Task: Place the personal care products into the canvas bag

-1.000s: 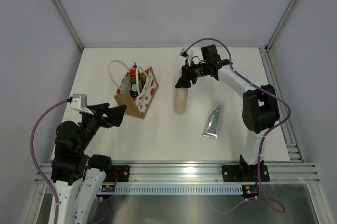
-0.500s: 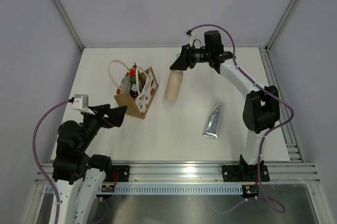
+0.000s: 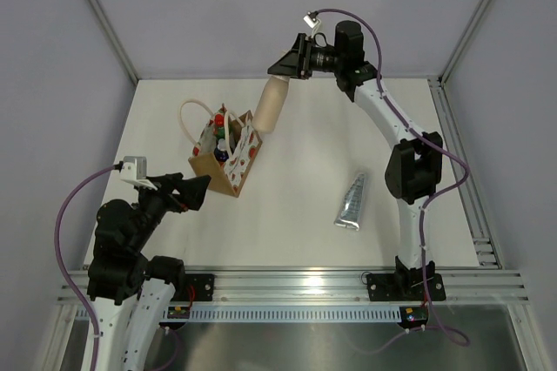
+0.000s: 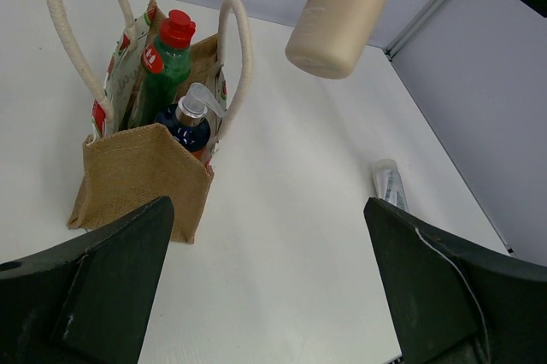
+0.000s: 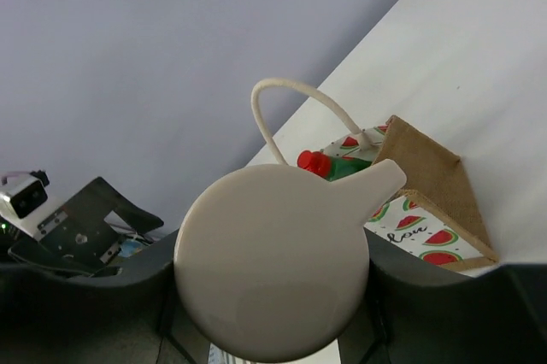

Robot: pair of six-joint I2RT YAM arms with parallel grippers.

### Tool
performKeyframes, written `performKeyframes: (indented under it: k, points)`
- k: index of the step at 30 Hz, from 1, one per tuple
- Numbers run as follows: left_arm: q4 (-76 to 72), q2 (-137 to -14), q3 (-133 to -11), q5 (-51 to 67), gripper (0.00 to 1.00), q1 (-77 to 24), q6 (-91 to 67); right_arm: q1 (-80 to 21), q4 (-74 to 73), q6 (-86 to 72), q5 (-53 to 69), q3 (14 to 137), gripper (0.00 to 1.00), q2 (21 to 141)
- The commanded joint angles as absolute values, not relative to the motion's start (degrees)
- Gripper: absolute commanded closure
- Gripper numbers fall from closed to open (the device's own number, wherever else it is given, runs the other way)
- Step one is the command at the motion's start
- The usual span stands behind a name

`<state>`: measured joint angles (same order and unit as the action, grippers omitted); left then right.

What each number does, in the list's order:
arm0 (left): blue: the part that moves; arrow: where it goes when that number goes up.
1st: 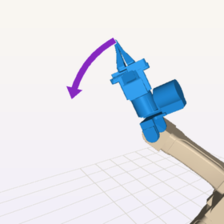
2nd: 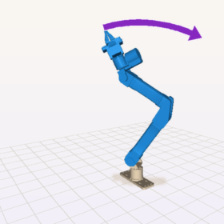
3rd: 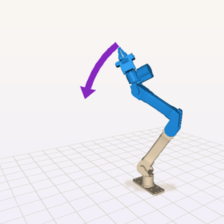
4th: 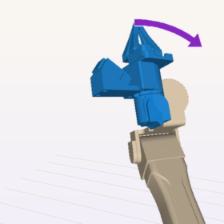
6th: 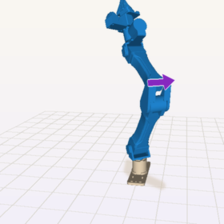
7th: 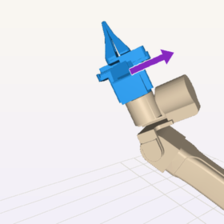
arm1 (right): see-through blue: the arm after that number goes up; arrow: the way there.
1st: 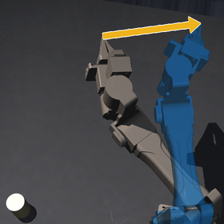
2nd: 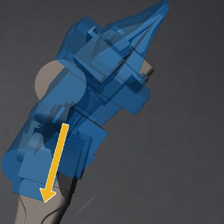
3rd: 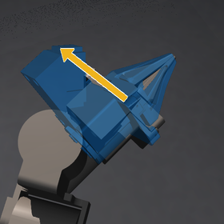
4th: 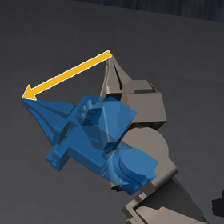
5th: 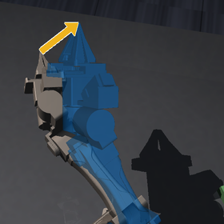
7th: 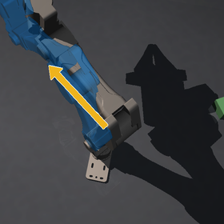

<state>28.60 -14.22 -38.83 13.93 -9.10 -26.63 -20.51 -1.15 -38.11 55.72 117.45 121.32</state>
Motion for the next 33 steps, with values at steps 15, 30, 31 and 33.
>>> performKeyframes:
  k: [15, 30, 31, 33]
  points:
    - [29.7, -13.1, -40.0, 12.1, 0.01, -8.9, -27.9, -20.1, 13.7, -58.2, 47.7, 132.7, 1.0, 132.9]
    - [32.2, -14.6, -42.0, 11.7, 0.01, -8.9, -27.5, -23.4, 14.2, -65.3, 37.3, 142.7, 1.0, 141.4]
    - [32.3, -14.6, -42.0, 11.7, 0.01, -8.9, -27.5, -23.8, 14.3, -65.7, 36.7, 143.1, 1.0, 141.8]
    - [32.4, -14.5, -42.1, 11.8, 0.01, -8.9, -27.4, -24.5, 14.7, -66.8, 35.9, 143.4, 1.0, 142.3]
